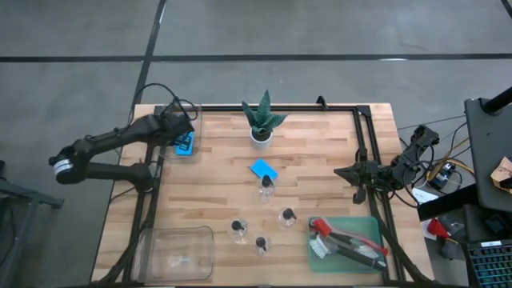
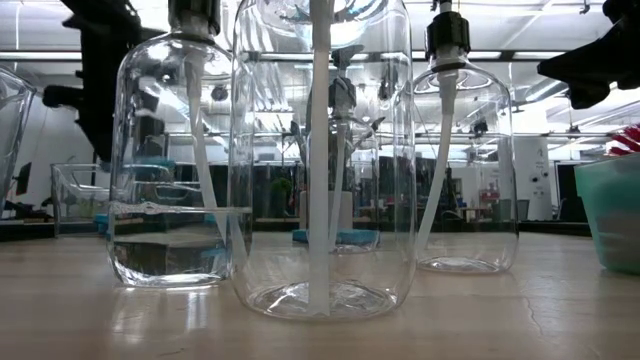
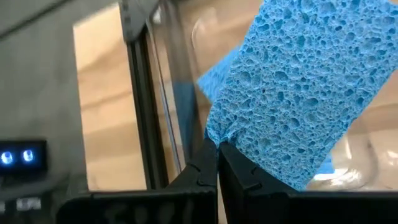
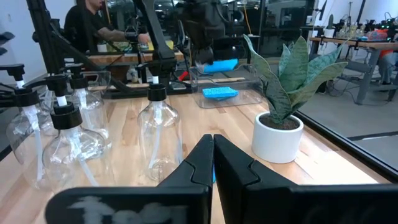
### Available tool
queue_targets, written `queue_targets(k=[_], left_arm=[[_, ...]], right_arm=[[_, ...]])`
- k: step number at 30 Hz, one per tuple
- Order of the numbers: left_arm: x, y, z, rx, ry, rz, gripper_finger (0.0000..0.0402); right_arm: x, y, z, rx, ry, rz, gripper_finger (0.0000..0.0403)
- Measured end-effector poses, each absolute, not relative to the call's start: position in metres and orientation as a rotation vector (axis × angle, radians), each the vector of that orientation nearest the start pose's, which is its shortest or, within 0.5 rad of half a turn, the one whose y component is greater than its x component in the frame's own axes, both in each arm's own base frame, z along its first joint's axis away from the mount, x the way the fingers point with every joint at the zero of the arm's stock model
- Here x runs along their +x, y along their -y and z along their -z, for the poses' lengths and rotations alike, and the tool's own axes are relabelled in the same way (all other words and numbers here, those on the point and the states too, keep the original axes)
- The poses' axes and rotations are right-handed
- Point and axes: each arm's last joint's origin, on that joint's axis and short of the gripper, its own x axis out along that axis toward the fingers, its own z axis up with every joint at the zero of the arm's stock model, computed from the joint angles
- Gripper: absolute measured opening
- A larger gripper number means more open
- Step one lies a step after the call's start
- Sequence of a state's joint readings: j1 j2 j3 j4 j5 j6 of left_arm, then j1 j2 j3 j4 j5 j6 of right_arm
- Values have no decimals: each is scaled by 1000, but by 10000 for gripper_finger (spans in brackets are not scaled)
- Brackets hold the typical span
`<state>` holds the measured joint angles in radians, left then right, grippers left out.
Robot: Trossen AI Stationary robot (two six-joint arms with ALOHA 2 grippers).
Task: Pick & Place Kitchen Sink Supplies
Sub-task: Put the blue sponge into the top transparent bin
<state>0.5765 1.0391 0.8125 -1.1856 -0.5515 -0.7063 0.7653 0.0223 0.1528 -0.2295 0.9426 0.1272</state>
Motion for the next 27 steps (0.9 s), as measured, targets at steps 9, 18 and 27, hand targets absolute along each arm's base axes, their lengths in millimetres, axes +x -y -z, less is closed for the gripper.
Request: queue_targets(k=[9, 18, 27], left_arm=[[125, -110, -225, -566, -1175, -1395, 3], [129, -113, -224, -506, -1180, -1368, 93], [131, -115, -242, -475, -1135, -1342, 196]], right_arm=[[71, -35, -192, 52, -54, 181, 8], [71, -35, -192, 52, -54, 181, 8], [71, -35, -192, 52, -54, 181, 8]])
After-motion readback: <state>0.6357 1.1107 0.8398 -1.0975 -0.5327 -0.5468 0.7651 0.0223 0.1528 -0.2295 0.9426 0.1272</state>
